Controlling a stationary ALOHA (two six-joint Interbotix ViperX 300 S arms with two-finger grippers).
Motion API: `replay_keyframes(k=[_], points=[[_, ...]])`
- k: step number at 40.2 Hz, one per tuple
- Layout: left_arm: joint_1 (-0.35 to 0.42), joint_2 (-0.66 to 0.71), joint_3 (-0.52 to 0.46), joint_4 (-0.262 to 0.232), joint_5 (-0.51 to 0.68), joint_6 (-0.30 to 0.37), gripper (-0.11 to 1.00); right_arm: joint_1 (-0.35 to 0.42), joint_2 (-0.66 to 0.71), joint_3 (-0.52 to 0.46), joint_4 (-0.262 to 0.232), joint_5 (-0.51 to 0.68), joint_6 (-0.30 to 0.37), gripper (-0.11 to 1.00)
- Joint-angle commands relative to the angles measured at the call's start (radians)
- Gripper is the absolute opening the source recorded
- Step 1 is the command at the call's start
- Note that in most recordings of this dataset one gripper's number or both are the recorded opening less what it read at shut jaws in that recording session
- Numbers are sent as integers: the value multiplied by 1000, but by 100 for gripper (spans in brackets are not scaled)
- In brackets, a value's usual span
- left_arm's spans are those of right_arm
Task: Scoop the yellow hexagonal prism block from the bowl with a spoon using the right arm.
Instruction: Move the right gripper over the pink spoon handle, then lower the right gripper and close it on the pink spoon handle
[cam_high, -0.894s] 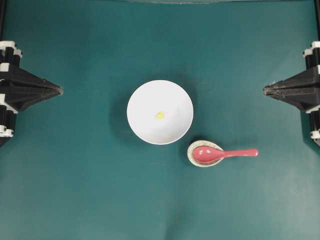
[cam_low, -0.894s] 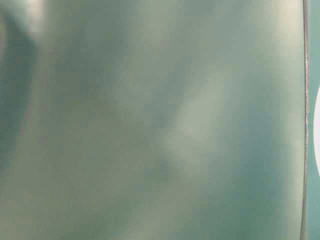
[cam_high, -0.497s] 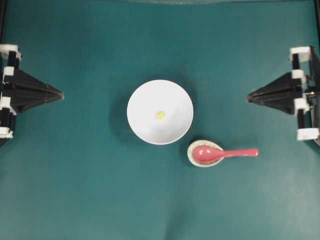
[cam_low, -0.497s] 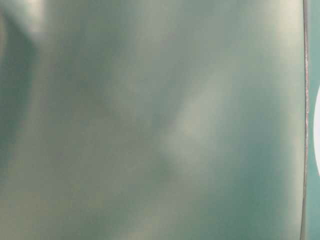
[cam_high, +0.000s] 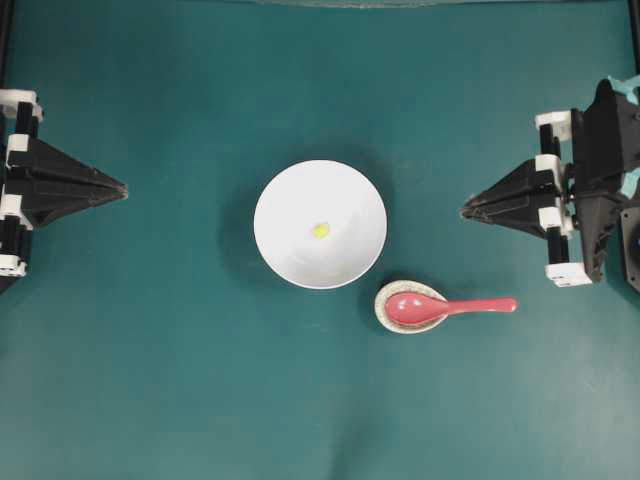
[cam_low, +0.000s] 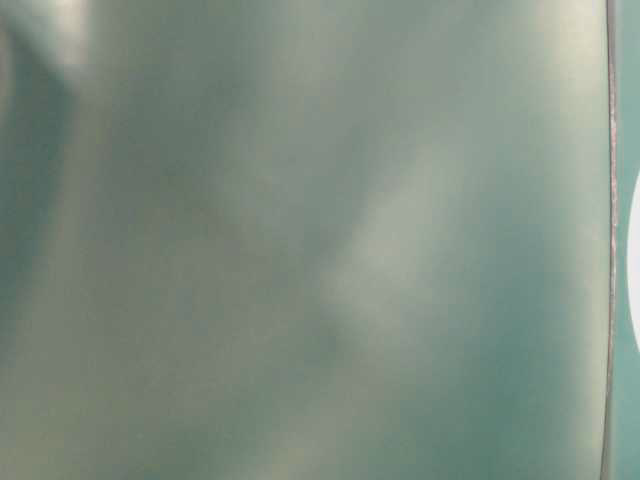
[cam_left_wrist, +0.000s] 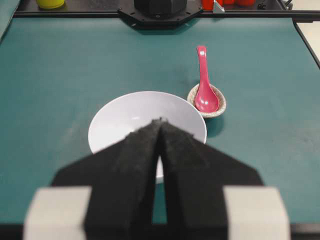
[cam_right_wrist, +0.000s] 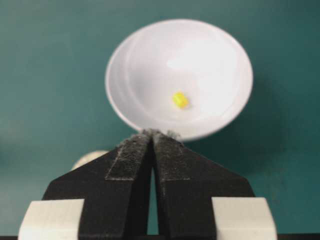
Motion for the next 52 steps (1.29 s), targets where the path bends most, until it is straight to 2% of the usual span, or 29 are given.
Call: replay_keyframes(k=[1,14,23,26,33,37,40,43,52], points=[[3,8,-25,3,-5,0,-1,-2,0,-23,11,-15,2,-1],[3,9,-23,3,-5,0,-1,20,0,-5,51,-17,2,-1],[3,9,-23,3,-3,0,-1,34,2,25,95,-29,3,0],[3,9,-23,3,-5,0,-1,38,2,34,109,-35,3,9],[3,9,-23,3,-5,2,-1,57,15,61,129,-61,3,44],[3,11,-23,5,-3,2,-1,72,37,84,143,-92,3,56],[3,9,-25,3,-5,2,-1,87,54,106,149,-123,3,60],[3,9,-23,3,-3,2,-1,107,75,130,161,-163,3,60],[3,9,-23,3,-5,2,-1,183,160,213,227,-336,5,59]])
